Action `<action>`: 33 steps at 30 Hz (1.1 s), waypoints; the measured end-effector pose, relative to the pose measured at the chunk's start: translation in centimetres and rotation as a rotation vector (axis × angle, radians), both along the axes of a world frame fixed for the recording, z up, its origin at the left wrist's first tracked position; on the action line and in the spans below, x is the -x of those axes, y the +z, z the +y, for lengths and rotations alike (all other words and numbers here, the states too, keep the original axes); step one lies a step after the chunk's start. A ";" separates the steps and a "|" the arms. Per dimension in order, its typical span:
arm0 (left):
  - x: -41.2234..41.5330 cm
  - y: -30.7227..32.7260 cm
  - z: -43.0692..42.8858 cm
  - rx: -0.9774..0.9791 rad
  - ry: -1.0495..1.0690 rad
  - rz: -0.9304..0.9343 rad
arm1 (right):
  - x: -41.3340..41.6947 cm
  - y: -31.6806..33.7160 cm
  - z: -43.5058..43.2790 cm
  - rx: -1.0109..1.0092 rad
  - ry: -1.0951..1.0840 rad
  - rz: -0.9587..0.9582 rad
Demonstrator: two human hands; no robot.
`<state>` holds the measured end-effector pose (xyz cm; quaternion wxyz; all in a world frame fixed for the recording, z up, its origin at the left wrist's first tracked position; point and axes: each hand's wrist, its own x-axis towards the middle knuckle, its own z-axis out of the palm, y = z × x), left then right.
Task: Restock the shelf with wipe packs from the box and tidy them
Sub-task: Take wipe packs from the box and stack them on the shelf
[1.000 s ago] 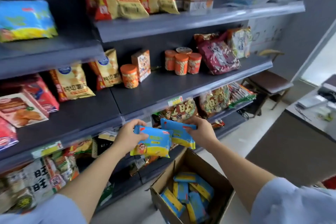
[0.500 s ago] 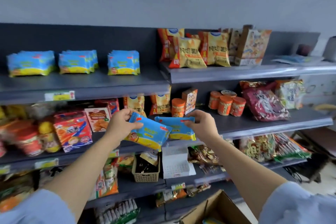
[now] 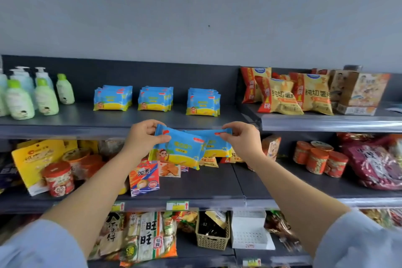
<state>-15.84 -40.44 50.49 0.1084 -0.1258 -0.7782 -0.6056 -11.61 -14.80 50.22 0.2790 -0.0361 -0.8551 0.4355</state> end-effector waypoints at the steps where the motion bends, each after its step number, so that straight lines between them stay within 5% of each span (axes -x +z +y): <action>1: 0.3 0.4 -0.9 -0.010 0.009 0.008 | 0.5 0.4 -0.9 -0.005 0.008 0.008; 16: 6.3 2.7 -9.7 -0.143 0.055 0.029 | 8.8 3.2 -10.3 0.074 -0.036 0.073; 33: 18.1 3.6 -9.7 -0.173 0.072 0.019 | 25.3 4.0 -11.6 0.134 0.083 0.011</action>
